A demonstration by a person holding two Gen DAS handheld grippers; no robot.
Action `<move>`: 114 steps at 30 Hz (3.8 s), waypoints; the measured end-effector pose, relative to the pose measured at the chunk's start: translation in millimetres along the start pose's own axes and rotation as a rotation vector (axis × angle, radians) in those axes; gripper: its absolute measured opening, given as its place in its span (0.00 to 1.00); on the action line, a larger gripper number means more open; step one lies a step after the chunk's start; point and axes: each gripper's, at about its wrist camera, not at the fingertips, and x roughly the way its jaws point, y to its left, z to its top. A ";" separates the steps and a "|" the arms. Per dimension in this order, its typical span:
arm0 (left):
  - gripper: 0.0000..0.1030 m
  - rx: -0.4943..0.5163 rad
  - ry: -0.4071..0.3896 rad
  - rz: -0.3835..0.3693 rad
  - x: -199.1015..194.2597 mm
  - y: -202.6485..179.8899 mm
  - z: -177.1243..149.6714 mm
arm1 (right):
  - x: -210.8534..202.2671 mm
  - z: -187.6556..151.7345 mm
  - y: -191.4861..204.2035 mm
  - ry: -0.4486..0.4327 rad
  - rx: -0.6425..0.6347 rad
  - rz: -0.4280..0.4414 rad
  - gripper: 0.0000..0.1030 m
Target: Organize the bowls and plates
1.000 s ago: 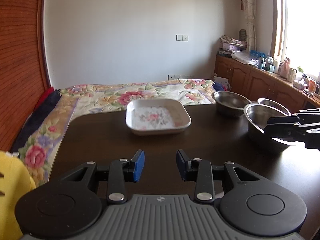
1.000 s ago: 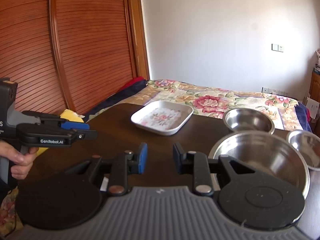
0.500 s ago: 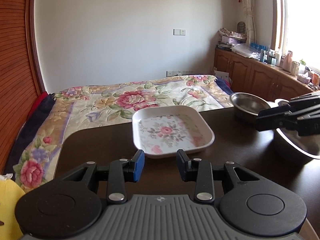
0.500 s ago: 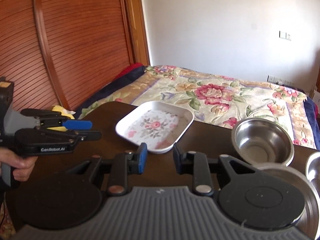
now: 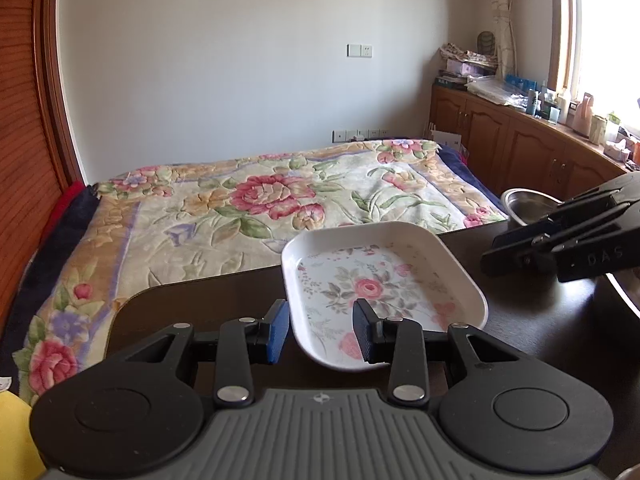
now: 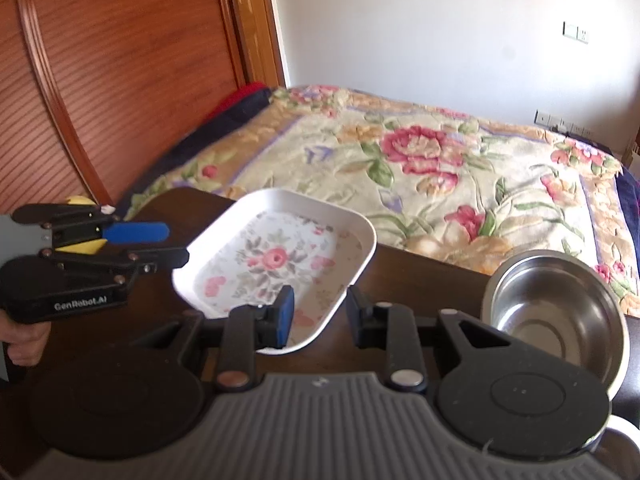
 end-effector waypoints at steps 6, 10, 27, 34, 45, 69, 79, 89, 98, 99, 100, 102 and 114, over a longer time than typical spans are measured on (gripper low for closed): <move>0.37 -0.010 0.020 0.000 20.0 5.9 3.6 | 16.5 10.3 -4.5 0.044 0.009 -0.006 0.29; 0.37 -0.019 0.029 -0.001 29.1 10.0 5.2 | 27.9 14.7 -10.6 0.075 0.024 -0.019 0.29; 0.26 -0.039 0.058 -0.014 47.5 16.3 1.4 | 45.6 13.7 -20.5 0.143 0.058 0.031 0.20; 0.19 -0.048 0.064 -0.022 49.6 20.5 3.5 | 45.3 11.5 -9.0 0.173 -0.007 0.049 0.20; 0.14 -0.083 0.087 -0.037 37.9 27.0 -1.5 | 40.1 6.2 -6.5 0.146 -0.004 0.051 0.17; 0.13 -0.096 -0.005 -0.052 -78.2 -19.0 -22.8 | -51.5 -31.2 11.7 0.019 0.027 0.123 0.16; 0.13 -0.057 -0.002 -0.067 -115.2 -51.9 -41.1 | -87.4 -57.7 11.9 -0.003 0.025 0.119 0.15; 0.13 -0.045 -0.012 -0.077 -142.7 -74.1 -53.3 | -111.9 -78.5 12.6 -0.027 0.033 0.126 0.15; 0.13 -0.047 -0.011 -0.080 -156.4 -86.8 -65.5 | -120.2 -89.3 14.7 -0.031 0.029 0.125 0.15; 0.13 -0.047 -0.010 -0.080 -158.3 -89.2 -67.4 | -121.3 -90.3 15.6 -0.031 0.029 0.125 0.15; 0.13 -0.048 -0.010 -0.081 -160.2 -90.0 -69.6 | -121.3 -90.1 15.4 -0.032 0.029 0.126 0.15; 0.13 -0.050 -0.009 -0.084 -164.3 -91.0 -74.6 | -124.1 -93.4 17.1 -0.034 0.029 0.127 0.15; 0.13 -0.073 0.008 -0.090 -180.1 -93.9 -98.2 | -135.3 -109.5 26.8 -0.029 0.009 0.137 0.15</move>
